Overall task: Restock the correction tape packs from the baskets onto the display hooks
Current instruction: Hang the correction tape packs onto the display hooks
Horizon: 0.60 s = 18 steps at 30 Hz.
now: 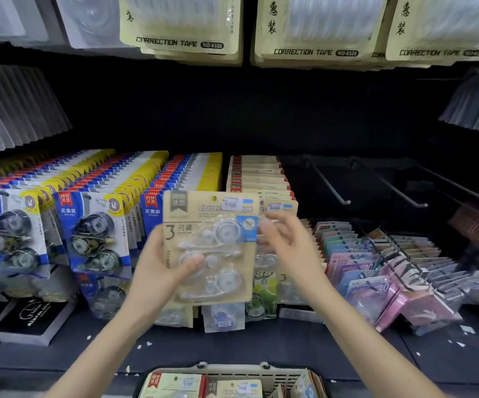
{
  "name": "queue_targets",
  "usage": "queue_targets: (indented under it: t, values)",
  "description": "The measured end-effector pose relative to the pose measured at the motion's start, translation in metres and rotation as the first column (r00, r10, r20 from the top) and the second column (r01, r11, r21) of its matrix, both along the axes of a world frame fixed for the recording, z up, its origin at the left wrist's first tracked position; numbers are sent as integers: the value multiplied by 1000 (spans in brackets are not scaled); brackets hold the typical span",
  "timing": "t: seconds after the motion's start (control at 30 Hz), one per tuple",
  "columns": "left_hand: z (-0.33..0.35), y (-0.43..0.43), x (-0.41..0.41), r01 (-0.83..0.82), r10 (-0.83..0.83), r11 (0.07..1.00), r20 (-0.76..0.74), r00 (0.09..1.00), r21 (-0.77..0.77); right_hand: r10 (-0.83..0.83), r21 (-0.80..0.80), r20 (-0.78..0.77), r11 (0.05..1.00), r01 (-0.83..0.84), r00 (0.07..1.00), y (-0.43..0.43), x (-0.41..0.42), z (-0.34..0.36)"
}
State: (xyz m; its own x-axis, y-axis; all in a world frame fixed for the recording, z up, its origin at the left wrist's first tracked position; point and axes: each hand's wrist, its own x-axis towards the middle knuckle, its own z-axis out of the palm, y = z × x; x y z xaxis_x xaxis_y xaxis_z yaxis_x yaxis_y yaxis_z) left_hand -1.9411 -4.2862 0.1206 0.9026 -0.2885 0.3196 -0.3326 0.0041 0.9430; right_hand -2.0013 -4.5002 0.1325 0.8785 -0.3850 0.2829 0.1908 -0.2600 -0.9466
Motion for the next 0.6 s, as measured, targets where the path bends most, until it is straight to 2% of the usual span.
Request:
queue_targets:
  t: [0.07, 0.17, 0.27, 0.37, 0.43, 0.6]
  values:
    - [-8, -11, -13, 79, -79, 997, -28, 996, 24, 115, 62, -2, 992, -114, 993, 7, -3, -6]
    - [-19, -23, -24, 139, -136, 988, -50, 989, 67, 117, 136, 39, 983, -121, 992, 3, -6, -16]
    - [-24, -28, -16, 153, -156, 952, -8, 988, 265, 68, 189, 57, 979, -77, 996, -11, -12, -22]
    - [-24, -22, 0, -34, -45, 904, 174, 984, 427, -6, 146, 59, 989, -2, 998, -30, -22, -24]
    - [-19, -18, 10, -193, 2, 842, 355, 935, 503, -88, 116, 76, 990, 79, 993, -44, -28, -24]
    - [-3, -39, 30, -372, -44, 790, 649, 759, 488, -323, 156, 177, 942, 297, 930, -86, -44, -17]
